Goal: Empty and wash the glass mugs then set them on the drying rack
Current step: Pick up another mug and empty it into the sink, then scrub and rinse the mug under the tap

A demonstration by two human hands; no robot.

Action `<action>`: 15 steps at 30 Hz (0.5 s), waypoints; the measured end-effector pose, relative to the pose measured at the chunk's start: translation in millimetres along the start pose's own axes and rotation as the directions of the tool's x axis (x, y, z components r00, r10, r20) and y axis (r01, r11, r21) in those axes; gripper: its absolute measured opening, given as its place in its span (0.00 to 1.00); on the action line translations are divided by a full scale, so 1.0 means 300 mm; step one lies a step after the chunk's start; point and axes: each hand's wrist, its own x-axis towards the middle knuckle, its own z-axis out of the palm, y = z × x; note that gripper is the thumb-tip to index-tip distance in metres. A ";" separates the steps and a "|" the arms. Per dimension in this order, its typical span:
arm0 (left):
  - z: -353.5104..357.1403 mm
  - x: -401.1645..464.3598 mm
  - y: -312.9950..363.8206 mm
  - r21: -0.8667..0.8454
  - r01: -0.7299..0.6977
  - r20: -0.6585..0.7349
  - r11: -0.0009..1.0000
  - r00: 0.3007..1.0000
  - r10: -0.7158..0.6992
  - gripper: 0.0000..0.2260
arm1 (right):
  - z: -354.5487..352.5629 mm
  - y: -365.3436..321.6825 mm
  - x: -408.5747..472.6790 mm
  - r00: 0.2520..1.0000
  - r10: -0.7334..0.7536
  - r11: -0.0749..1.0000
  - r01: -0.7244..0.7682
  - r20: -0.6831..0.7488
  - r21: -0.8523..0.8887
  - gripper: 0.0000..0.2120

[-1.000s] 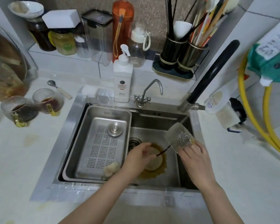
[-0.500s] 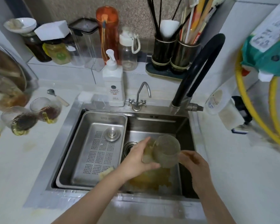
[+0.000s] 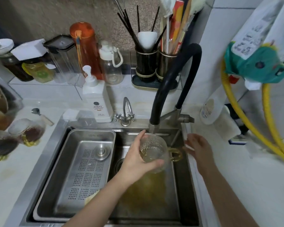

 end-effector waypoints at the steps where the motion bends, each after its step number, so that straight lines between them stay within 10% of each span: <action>1: 0.003 0.008 0.007 -0.007 -0.001 -0.003 1.000 1.000 0.001 0.48 | -0.014 -0.004 0.072 0.998 -0.012 0.997 0.008 -0.060 -0.073 0.10; 5: 0.013 0.033 0.024 -0.021 0.011 -0.017 1.000 1.000 -0.012 0.45 | -0.032 -0.015 0.295 0.994 -0.037 0.872 -0.017 -0.101 -0.488 0.26; 8: 0.012 0.043 0.024 -0.033 0.032 -0.008 0.999 0.999 -0.032 0.48 | -0.018 -0.008 0.377 0.998 -0.053 0.773 0.018 -0.037 -0.634 0.17; 15: 0.006 0.059 0.000 -0.012 0.046 0.000 0.999 0.999 -0.046 0.52 | -0.015 0.026 0.417 0.993 -0.107 0.786 0.054 -0.049 -0.616 0.15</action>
